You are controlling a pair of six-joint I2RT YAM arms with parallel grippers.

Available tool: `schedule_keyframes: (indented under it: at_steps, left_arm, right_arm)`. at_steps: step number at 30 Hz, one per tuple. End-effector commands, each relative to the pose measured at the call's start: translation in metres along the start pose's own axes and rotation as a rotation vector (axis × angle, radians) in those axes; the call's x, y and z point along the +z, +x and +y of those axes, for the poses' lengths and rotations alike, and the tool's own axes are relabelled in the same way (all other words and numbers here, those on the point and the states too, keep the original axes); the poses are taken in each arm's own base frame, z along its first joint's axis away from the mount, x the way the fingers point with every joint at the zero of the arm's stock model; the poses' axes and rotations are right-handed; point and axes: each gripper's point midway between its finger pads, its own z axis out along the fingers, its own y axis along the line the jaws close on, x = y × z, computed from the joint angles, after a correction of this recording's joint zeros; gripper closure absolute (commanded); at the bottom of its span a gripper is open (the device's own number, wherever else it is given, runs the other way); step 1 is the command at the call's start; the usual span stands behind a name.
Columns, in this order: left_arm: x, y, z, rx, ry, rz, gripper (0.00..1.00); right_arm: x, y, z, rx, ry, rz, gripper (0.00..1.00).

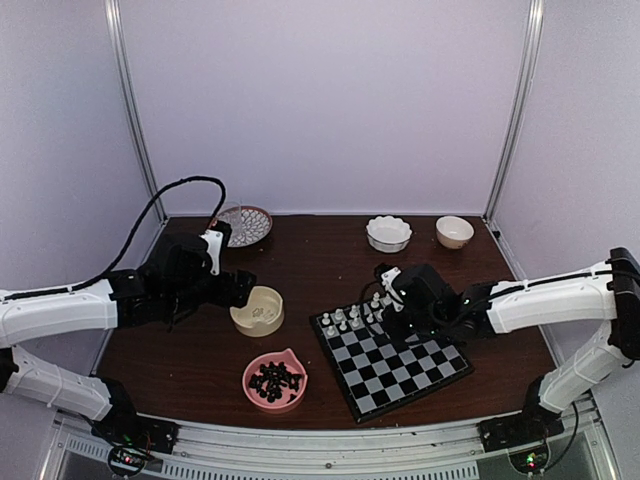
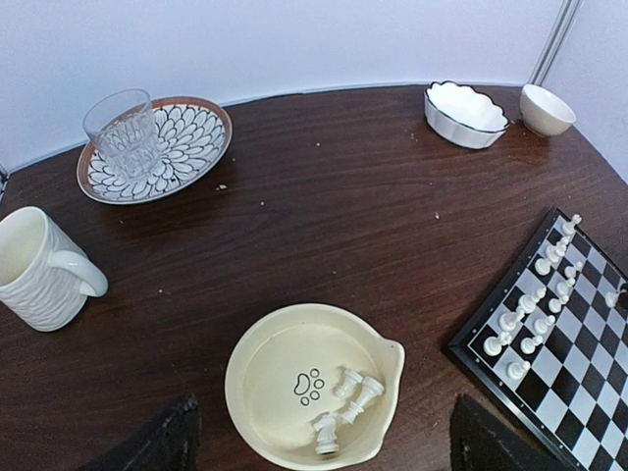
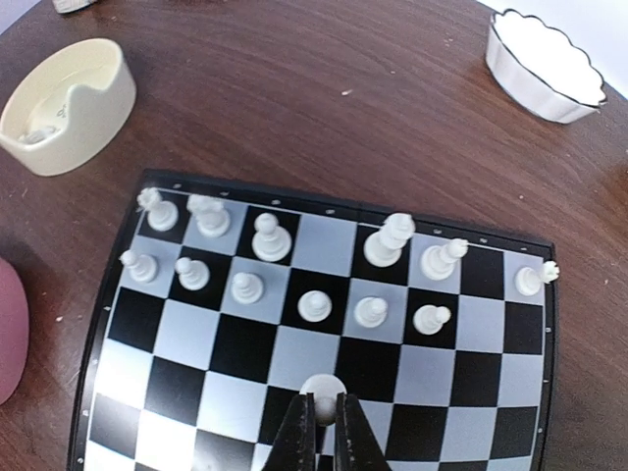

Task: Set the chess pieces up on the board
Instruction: Place the pawn at b2.

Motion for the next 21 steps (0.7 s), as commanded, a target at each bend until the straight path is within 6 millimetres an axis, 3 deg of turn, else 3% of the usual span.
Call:
schedule_keyframes:
  at_steps: [1,4,7,15,21]
  left_arm:
    - [0.006,0.002,-0.006,0.004,0.027,-0.004,0.13]
    - [0.008,0.004,-0.009,0.004,0.042,0.006,0.13]
    - [0.009,0.006,-0.012,0.004,0.055,0.009,0.13]
    - [0.009,0.006,-0.013,0.002,0.064,0.011,0.12]
    - [0.008,0.006,-0.014,0.002,0.069,0.012,0.12]
  right_arm:
    - [0.001,-0.005,-0.03,0.093,0.049,0.0,1.0]
    - [0.005,-0.007,-0.055,0.19,0.097,0.004,1.0]
    - [0.007,-0.009,-0.066,0.252,0.113,-0.001,1.0]
    - [0.021,-0.015,-0.087,0.346,0.164,0.004,1.0]
    - [0.039,-0.011,-0.092,0.388,0.138,0.023,1.0]
